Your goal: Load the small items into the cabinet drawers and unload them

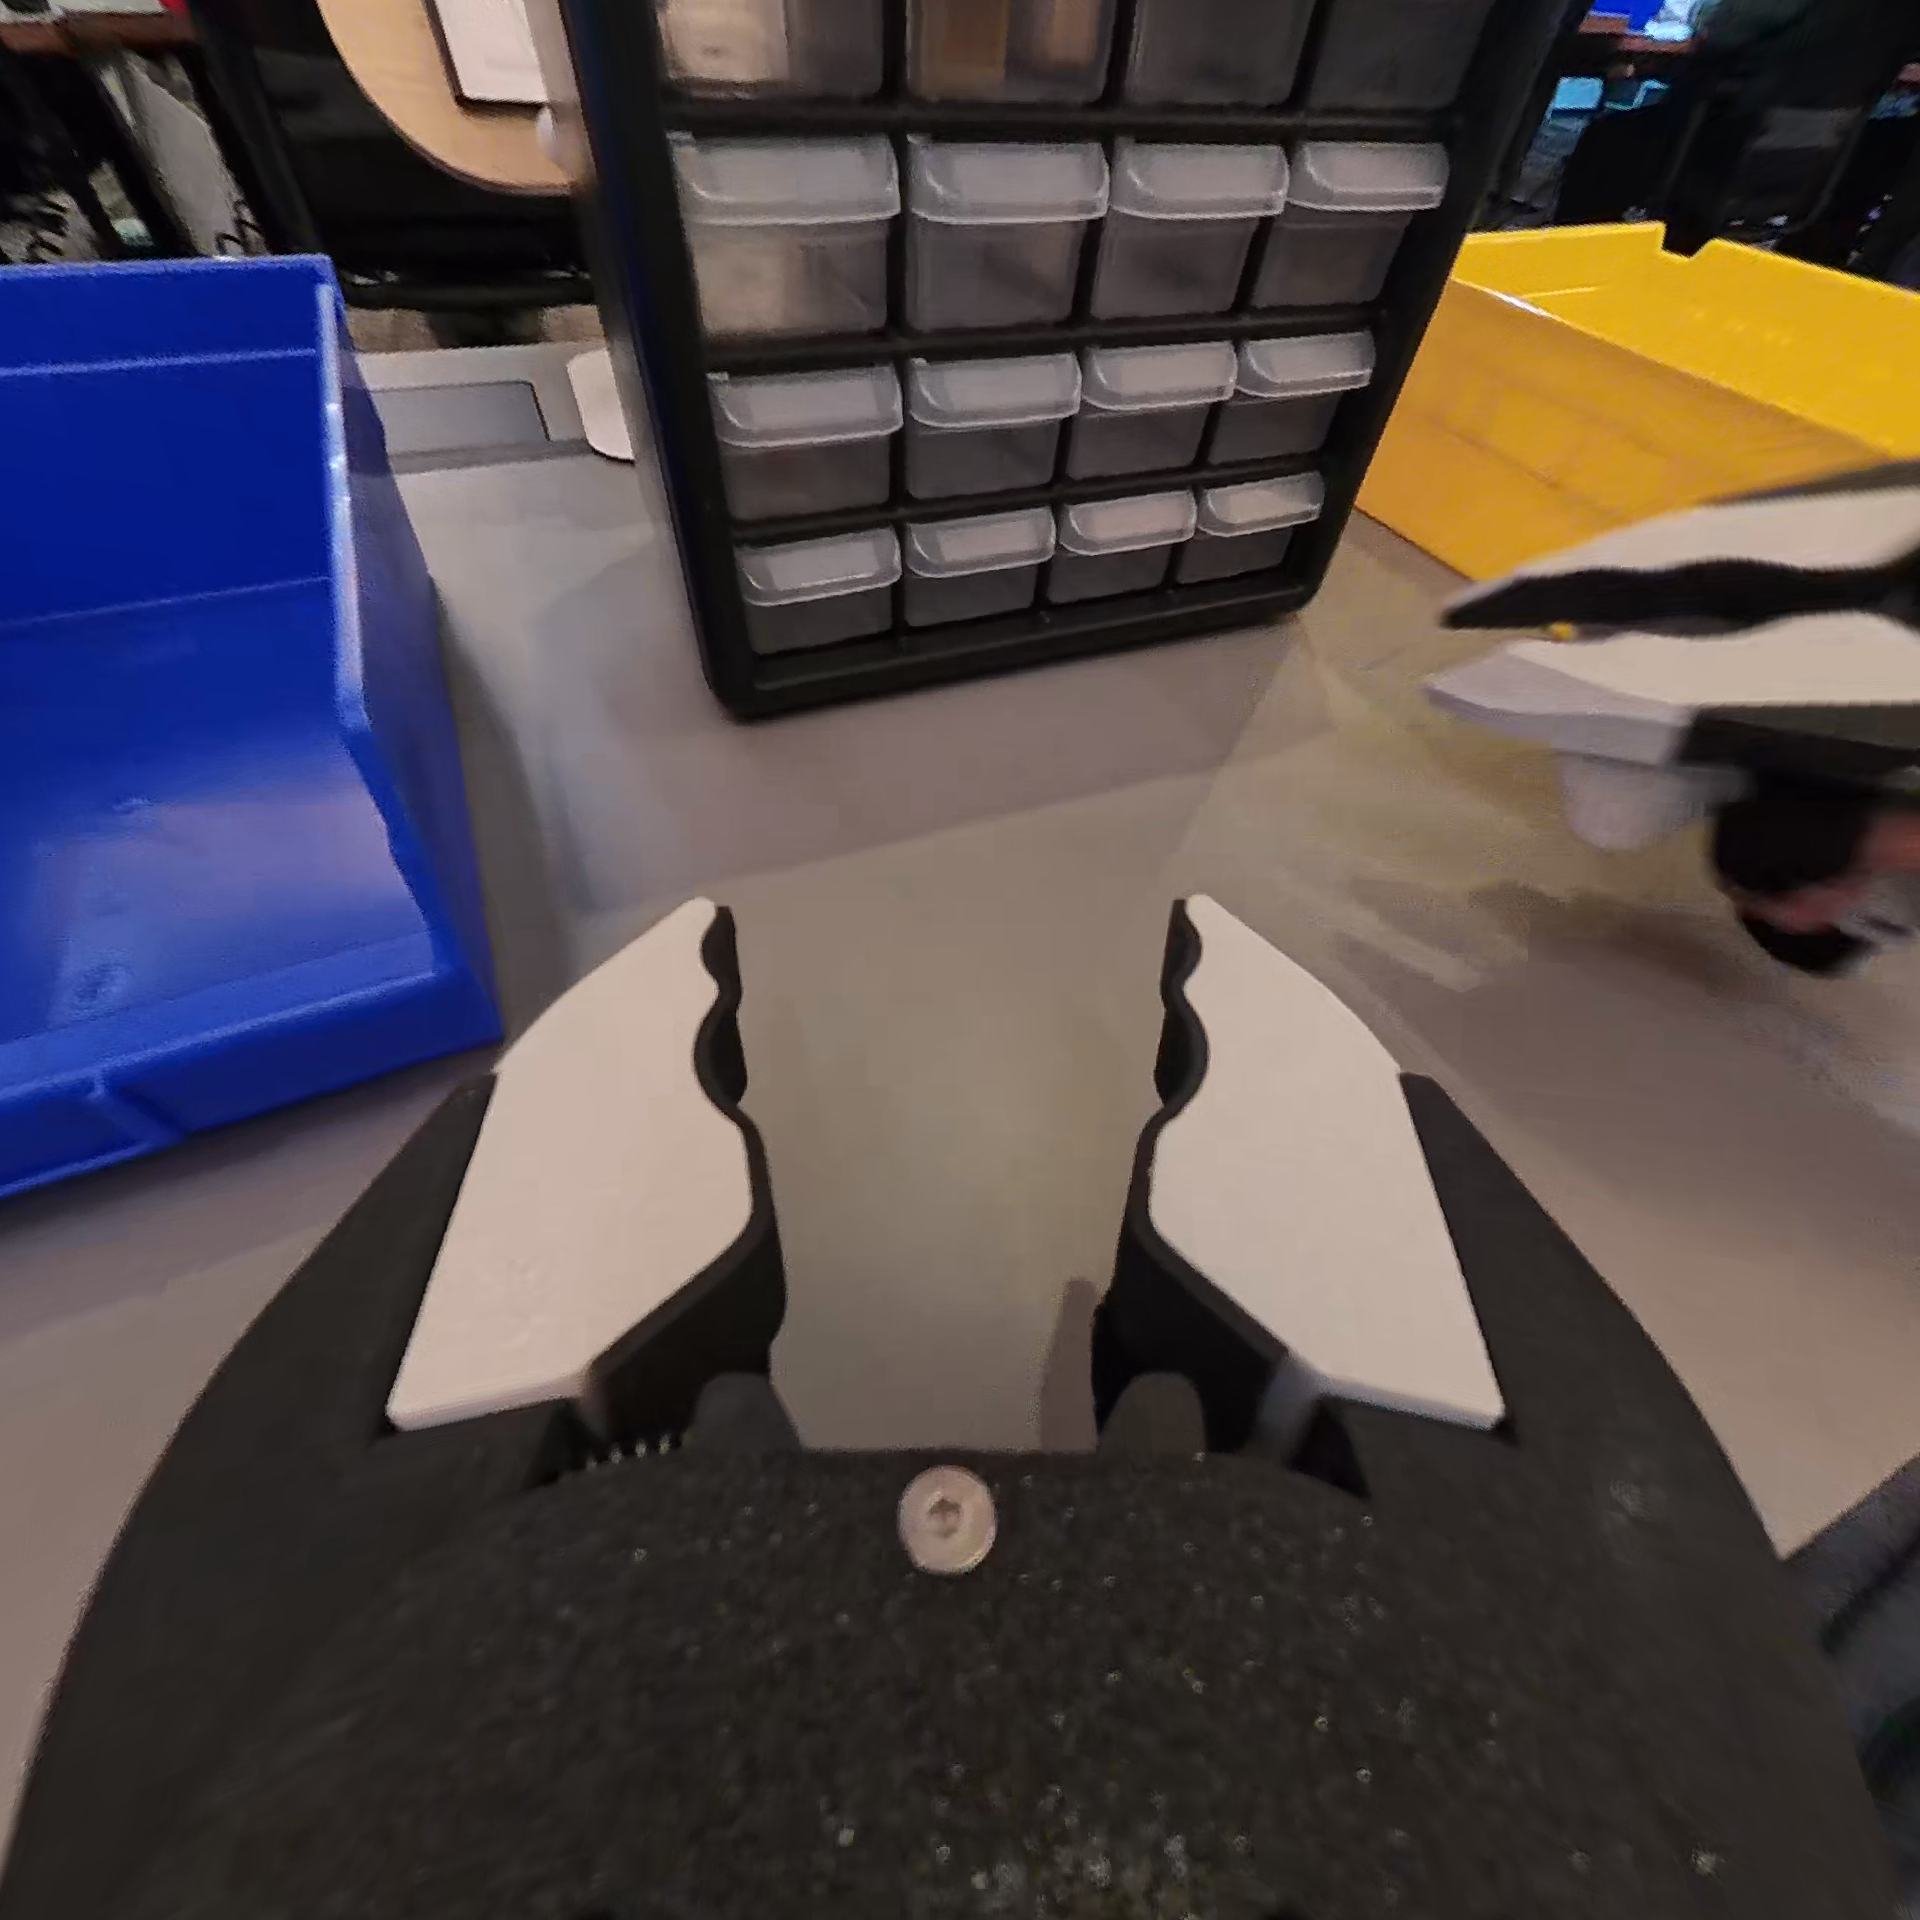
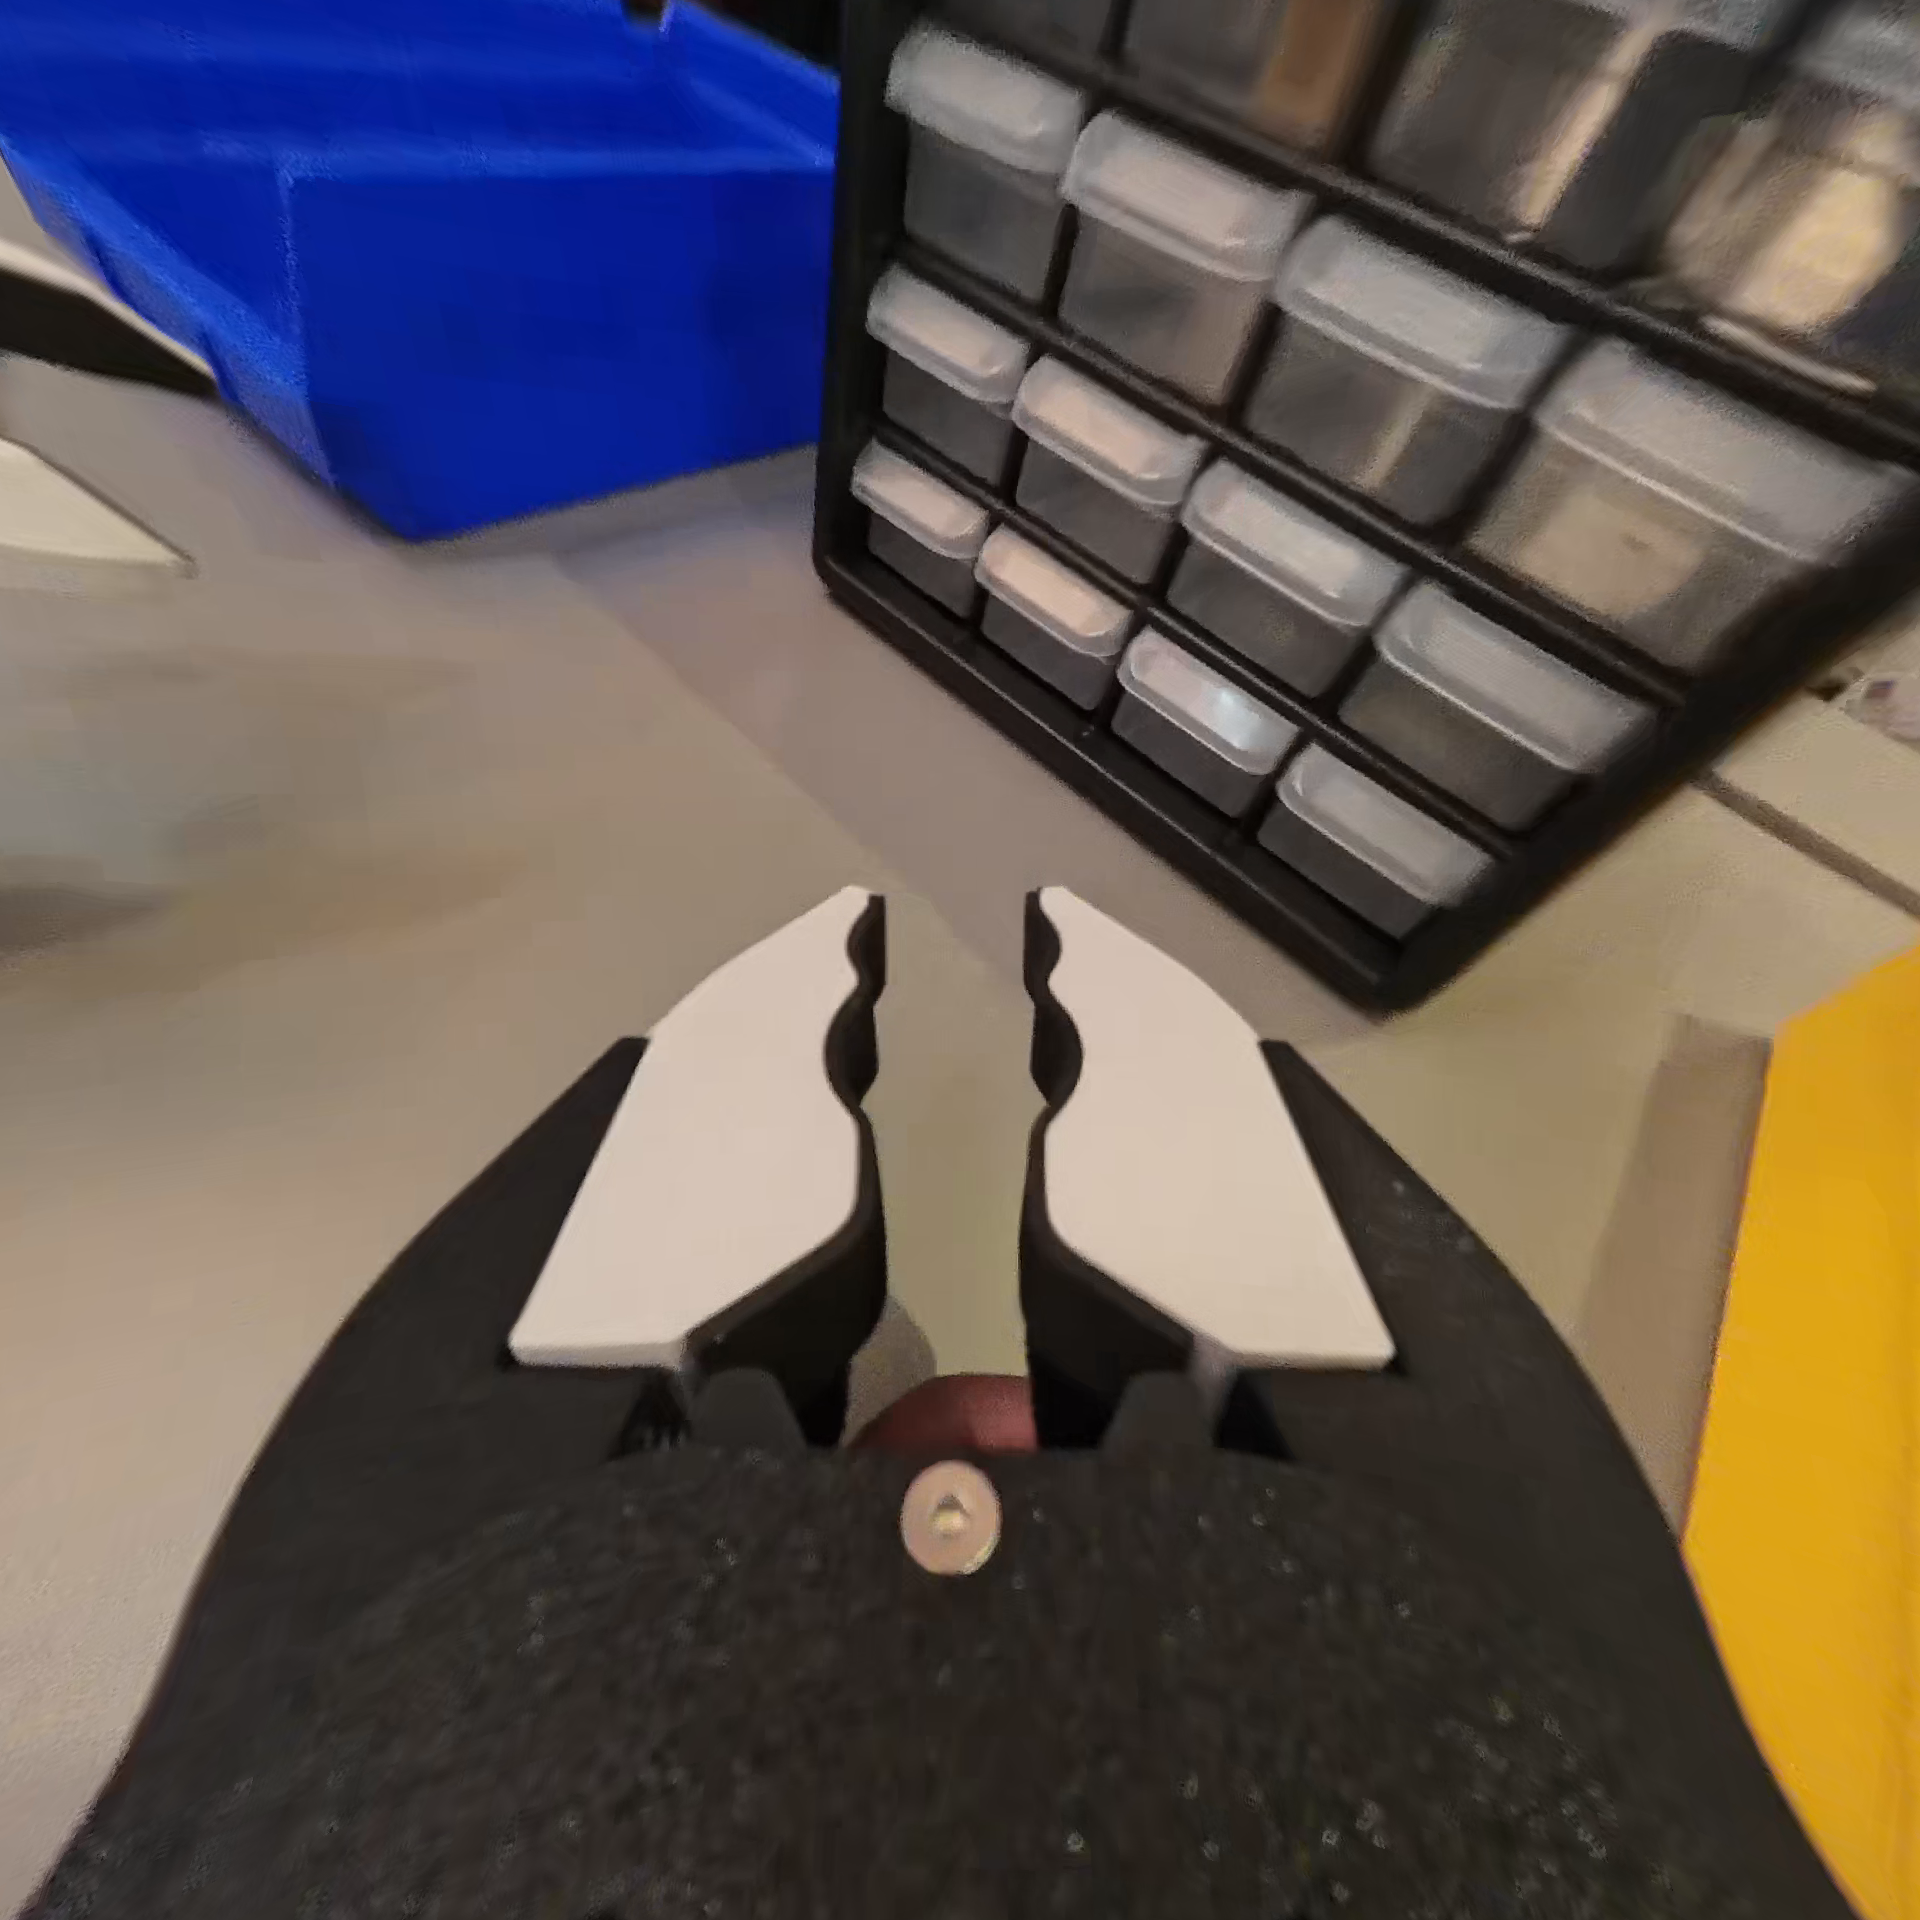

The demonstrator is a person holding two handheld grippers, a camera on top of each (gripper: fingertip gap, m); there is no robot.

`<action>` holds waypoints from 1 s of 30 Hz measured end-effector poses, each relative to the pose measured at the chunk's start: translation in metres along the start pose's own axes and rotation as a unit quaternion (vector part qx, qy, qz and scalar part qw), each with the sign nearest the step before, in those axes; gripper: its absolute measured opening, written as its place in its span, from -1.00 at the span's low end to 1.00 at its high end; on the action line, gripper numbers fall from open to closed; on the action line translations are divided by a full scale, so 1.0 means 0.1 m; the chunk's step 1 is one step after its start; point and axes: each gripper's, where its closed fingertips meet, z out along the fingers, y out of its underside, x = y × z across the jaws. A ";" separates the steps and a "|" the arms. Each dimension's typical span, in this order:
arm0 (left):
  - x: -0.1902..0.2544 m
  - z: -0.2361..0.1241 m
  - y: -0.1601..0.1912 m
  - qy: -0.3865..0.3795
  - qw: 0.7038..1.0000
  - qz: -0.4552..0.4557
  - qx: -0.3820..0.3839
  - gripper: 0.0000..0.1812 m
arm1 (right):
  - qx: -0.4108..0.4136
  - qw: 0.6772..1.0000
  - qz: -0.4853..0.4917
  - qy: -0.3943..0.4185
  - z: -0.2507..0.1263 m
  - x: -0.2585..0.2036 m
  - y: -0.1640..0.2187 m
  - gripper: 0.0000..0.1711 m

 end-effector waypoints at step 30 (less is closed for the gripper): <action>-0.01 0.09 0.02 0.003 1.000 -0.007 -0.006 -0.16 | 0.114 0.981 0.146 0.052 -0.64 0.33 0.08 -0.42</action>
